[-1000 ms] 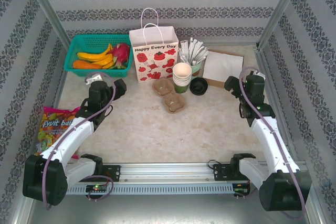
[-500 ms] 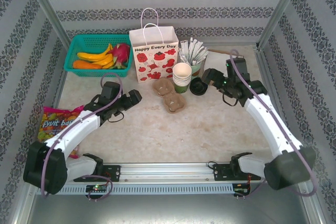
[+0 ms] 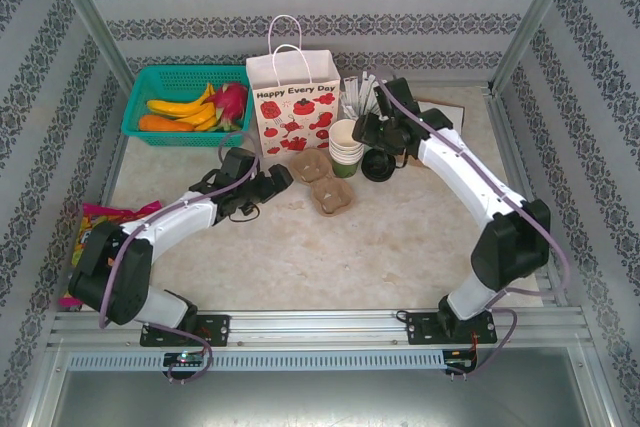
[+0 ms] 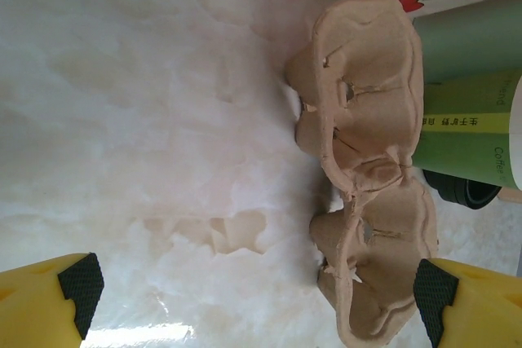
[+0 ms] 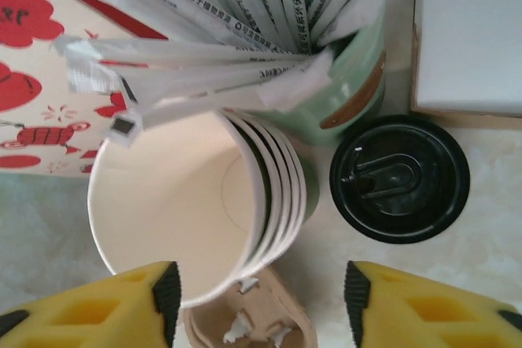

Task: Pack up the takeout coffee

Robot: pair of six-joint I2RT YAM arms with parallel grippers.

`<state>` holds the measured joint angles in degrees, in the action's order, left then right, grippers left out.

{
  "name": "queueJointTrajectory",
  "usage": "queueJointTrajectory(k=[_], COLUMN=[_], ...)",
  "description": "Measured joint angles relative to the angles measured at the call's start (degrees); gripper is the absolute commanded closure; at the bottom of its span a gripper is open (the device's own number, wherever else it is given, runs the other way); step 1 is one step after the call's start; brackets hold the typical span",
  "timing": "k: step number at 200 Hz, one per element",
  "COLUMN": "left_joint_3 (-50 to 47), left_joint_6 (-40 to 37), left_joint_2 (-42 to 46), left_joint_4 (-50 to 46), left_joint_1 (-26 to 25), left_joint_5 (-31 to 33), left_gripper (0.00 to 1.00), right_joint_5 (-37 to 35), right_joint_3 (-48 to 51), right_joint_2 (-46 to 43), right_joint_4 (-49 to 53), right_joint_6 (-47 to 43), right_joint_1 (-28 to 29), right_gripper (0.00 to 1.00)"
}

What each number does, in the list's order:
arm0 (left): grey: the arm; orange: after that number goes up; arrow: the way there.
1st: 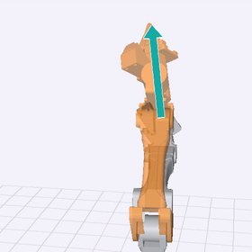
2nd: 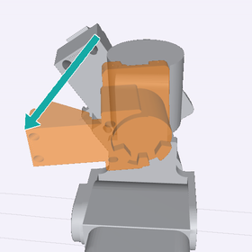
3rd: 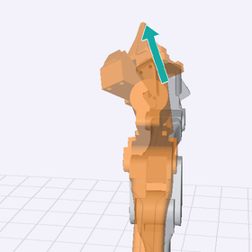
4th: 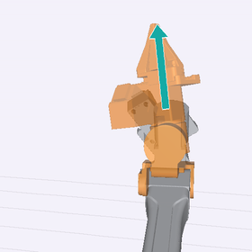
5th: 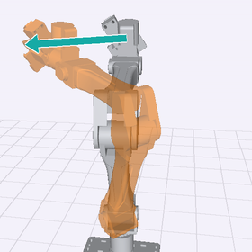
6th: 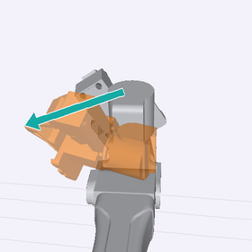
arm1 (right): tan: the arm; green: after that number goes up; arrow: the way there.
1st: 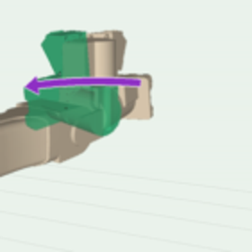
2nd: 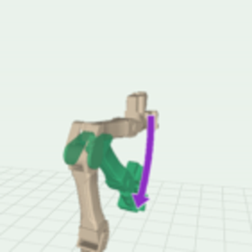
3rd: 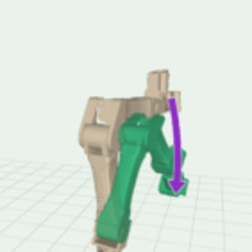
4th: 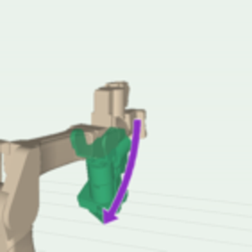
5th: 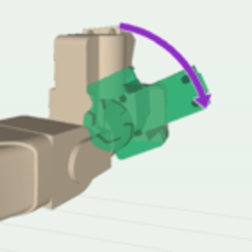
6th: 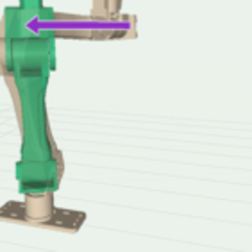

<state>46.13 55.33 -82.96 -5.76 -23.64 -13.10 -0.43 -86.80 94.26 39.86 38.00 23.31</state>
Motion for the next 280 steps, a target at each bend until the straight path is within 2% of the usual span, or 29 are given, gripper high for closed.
queueJointTrajectory(k=[34, 54, 82, 123, 143, 247, 280], left_joint_3=[0.79, 1.99, 3.56, 4.15, 4.15, 5.03, 5.9], left_joint_6=[0.24, 0.2, -0.07, -0.63, -0.81, -1.73, -2.89], left_joint_2=[-2.49, -3.52, -4.24, -4.76, -5.11, -5.44, -5.44], left_joint_4=[0.66, 0.7, 0.68, 0.68, 0.68, 0.39, 0.0], left_joint_1=[-0.26, -0.31, -0.31, -0.31, -0.31, -0.31, -0.33], left_joint_5=[-0.15, -0.44, -0.44, -0.44, -0.44, -0.44, -0.42], left_gripper=[0.0, 0.0, 0.0, 0.0, 0.01, 0.0, 0.01], right_joint_5=[-1.84, -2.36, -3.26, -3.41, -3.43, -4.31, -4.48], right_joint_3=[-5.16, -6.73, -8.41, -10.19, -10.23, -10.97, -11.15], right_joint_2=[5.09, 6.84, 8.57, 10.29, 10.49, 11.28, 11.89], right_joint_4=[2.84, 4.09, 5.03, 6.23, 6.34, 7.43, 7.56], right_joint_6=[-1.73, -2.43, -3.15, -3.96, -4.22, -5.44, -5.75], right_joint_1=[0.59, 0.59, 0.63, 1.36, 1.51, 1.6, 1.62], right_gripper=[0.66, 0.67, 0.74, 0.75, 0.81, 0.81, 0.93])
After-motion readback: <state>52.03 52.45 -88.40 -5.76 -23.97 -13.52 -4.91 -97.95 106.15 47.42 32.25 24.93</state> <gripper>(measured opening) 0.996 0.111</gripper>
